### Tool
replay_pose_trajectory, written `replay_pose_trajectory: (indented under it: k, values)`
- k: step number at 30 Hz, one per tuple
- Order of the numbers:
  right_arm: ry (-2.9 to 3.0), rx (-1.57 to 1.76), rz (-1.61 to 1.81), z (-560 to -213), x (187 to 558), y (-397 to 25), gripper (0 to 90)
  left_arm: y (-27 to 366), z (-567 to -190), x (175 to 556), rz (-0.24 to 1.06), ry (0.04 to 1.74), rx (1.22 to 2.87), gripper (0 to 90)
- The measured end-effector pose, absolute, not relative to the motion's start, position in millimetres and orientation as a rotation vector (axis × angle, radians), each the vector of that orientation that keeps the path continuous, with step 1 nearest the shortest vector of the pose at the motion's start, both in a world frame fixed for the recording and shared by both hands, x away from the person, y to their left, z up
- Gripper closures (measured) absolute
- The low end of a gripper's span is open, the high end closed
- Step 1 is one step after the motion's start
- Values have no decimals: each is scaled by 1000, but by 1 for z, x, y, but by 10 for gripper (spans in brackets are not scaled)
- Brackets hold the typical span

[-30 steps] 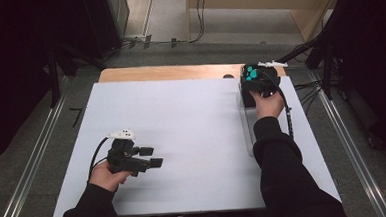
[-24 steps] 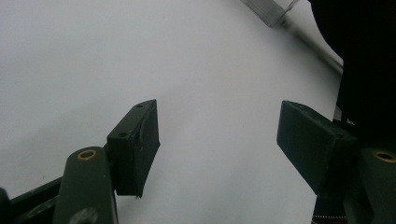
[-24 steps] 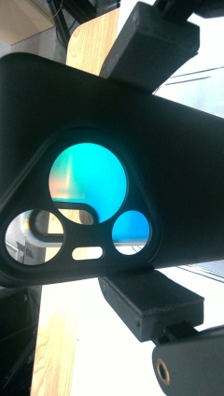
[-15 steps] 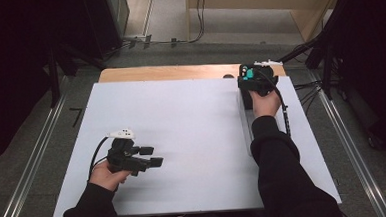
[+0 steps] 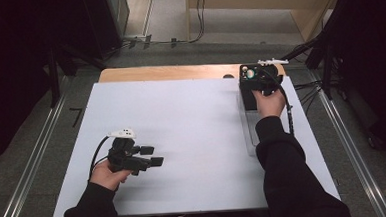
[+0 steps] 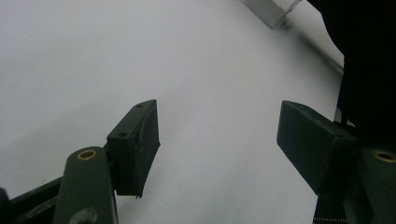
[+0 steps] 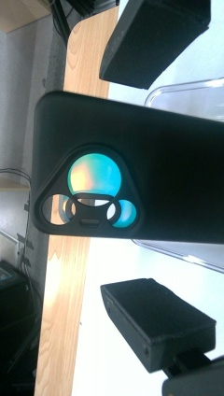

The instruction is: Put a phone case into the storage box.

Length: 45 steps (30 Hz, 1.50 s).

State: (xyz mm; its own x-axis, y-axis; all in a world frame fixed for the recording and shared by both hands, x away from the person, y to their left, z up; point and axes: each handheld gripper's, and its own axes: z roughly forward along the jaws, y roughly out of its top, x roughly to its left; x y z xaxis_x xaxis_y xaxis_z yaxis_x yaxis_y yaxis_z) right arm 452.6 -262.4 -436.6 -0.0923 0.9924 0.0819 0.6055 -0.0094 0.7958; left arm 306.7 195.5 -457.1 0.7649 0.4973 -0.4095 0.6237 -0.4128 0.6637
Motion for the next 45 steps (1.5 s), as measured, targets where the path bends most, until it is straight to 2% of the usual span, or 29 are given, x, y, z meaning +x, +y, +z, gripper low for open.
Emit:
replay_pose_trajectory:
  k: [20,23,28,29,30,35,39,45]
  values:
    - [2057,1601,1089,-415,395,-251,7,196,-457,307,-182,848,2095,300]
    - [2109,1573,1109,-412,385,-246,63,195,-457,307,-181,852,2093,300]
    - [2195,1501,1180,-410,366,-235,71,196,-457,307,-179,849,2097,300]
    - [2210,1498,1178,-410,363,-233,119,196,-457,307,-178,849,2098,300]
    - [2216,1494,1174,-409,359,-231,130,196,-457,307,-177,851,2096,300]
    - [2264,1447,1249,-409,340,-224,133,196,-456,307,-174,854,2096,300]
    - [2326,1394,1248,-414,325,-219,180,196,-457,307,-181,852,2096,300]
    - [2415,1335,1270,-427,304,-209,197,196,-458,307,-172,854,2107,299]
